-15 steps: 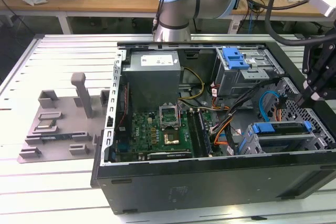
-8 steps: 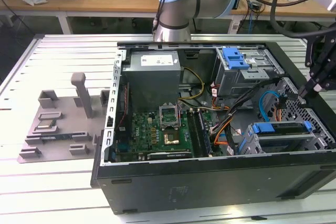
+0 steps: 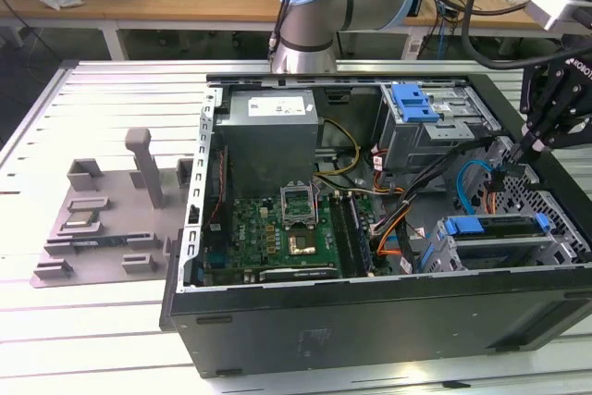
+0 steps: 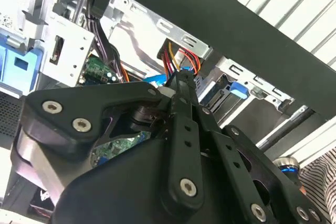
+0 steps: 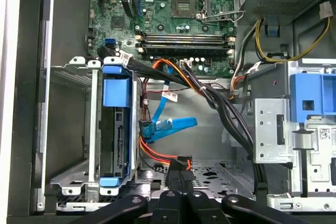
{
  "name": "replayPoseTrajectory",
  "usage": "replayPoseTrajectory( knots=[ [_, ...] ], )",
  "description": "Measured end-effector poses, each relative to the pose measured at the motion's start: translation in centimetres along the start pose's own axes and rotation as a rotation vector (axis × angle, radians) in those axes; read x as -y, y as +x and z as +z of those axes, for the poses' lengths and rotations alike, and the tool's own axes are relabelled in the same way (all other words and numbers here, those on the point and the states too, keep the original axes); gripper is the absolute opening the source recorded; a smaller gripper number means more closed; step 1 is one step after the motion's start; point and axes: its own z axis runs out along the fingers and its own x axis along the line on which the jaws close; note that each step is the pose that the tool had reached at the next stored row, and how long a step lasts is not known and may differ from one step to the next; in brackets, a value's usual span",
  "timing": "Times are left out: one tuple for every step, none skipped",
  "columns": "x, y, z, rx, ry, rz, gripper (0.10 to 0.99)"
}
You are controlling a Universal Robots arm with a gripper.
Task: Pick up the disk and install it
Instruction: 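Insert the first disk wire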
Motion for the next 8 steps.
replayPoseTrajectory(
  knots=[
    [0.0, 0.0, 0.0, -0.0002, 0.0, 0.0, 0.106],
    [0.0, 0.0, -0.01, -0.0002, 0.0, 0.0, 0.106],
    [0.01, -0.01, -0.01, -0.0003, 0.0, 0.0, 0.106],
    [0.01, -0.01, 0.0, -0.0002, 0.0, 0.0, 0.106],
    [0.01, -0.01, 0.0, -0.0003, 0.0, 0.0, 0.114],
    [0.01, -0.01, 0.0, -0.0003, 0.0, 0.0, 0.169],
    [0.01, -0.01, 0.0, -0.0002, 0.0, 0.0, 0.235],
    [0.01, -0.01, 0.0, -0.0002, 0.0, 0.0, 0.294]
  ],
)
